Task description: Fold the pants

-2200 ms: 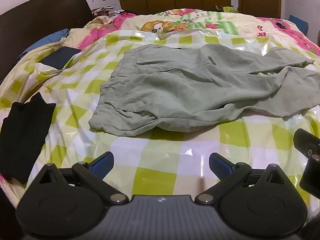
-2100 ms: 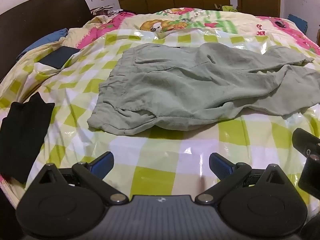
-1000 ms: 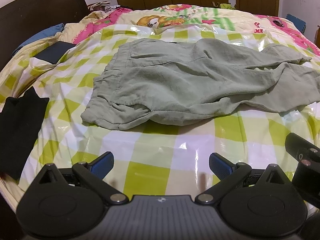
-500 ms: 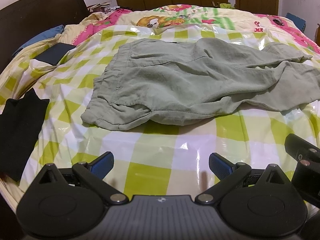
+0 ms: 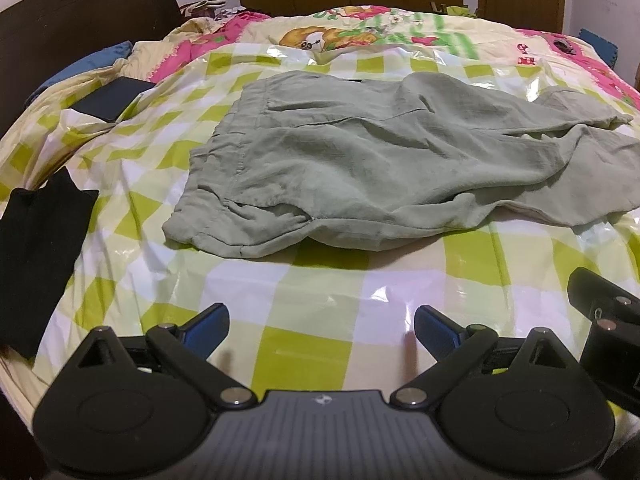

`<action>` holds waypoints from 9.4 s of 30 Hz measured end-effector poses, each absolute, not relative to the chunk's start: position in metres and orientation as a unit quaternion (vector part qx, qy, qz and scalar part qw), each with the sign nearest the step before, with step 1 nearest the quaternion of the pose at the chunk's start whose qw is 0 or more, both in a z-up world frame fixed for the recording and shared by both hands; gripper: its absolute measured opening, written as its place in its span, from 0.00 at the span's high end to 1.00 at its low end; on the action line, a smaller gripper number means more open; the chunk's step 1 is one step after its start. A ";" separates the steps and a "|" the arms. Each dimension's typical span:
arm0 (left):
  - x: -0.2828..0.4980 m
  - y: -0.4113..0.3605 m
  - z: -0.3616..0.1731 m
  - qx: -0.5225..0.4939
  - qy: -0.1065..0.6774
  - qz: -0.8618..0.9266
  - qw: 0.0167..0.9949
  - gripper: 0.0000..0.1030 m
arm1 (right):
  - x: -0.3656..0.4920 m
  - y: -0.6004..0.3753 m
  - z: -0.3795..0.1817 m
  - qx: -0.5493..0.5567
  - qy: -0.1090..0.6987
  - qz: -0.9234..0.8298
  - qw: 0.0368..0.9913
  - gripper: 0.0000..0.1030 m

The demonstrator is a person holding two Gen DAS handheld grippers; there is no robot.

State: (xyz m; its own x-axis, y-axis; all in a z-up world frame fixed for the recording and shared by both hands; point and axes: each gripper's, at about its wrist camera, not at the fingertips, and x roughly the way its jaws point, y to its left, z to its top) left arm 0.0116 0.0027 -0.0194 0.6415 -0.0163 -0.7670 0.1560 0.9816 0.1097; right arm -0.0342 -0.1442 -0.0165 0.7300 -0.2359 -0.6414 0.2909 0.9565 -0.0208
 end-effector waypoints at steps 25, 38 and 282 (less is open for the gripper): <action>0.078 0.027 -0.038 0.116 0.440 -0.020 0.890 0.00 | 0.049 -0.116 -0.035 0.000 0.358 -0.078 0.931 0.01; 0.077 0.017 -0.035 0.148 0.423 -0.009 0.894 0.00 | 0.051 -0.120 -0.035 -0.023 0.331 -0.045 0.942 0.01; 0.184 0.086 -0.018 0.195 0.460 -0.335 0.799 0.78 | 0.096 -0.200 -0.044 0.074 0.561 0.235 0.791 0.82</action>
